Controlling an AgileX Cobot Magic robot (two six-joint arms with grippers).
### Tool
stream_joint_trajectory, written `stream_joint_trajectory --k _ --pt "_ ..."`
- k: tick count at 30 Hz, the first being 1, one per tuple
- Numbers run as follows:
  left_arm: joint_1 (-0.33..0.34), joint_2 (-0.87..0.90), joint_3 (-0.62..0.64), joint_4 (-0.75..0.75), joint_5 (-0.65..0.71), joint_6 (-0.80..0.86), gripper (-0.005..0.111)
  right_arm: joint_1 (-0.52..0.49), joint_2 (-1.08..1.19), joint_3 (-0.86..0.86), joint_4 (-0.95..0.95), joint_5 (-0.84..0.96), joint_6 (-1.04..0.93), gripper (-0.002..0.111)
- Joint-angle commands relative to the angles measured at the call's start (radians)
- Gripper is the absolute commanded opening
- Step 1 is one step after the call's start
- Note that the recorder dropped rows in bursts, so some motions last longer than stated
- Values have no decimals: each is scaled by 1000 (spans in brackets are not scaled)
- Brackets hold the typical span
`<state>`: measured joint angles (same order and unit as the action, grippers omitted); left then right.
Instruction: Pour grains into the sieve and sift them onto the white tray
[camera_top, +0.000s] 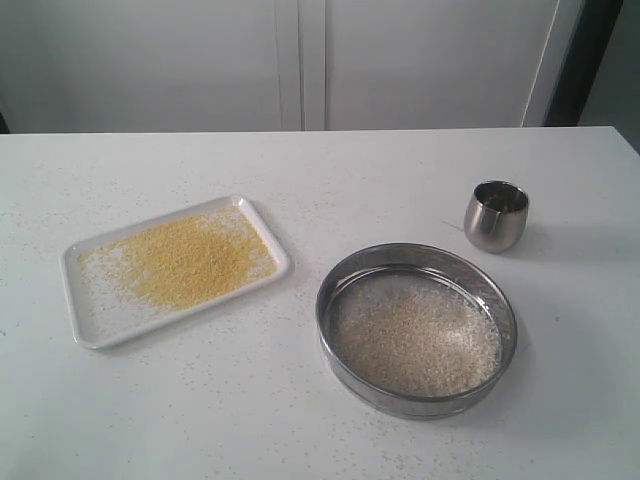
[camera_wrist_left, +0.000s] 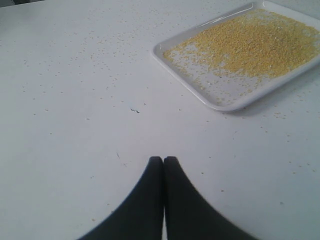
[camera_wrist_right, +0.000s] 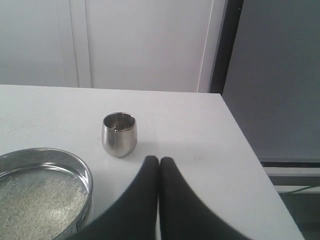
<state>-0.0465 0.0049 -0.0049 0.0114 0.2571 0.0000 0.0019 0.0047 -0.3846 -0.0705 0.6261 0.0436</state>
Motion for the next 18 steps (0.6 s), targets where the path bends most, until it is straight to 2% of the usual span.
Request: stream_joint_trajectory --k 1,8,10,18 --pt "3 -5 5 -6 -2 0 0 -1 -5 88 -8 -100 5 0" --pt "3 -5 5 -6 -2 0 0 50 -5 194 -10 -110 5 0" --pt "3 -5 5 -6 -2 0 0 62 -5 216 -10 -161 5 0" --pt "3 -5 5 -6 -2 0 0 60 -5 326 -8 -223 5 0"
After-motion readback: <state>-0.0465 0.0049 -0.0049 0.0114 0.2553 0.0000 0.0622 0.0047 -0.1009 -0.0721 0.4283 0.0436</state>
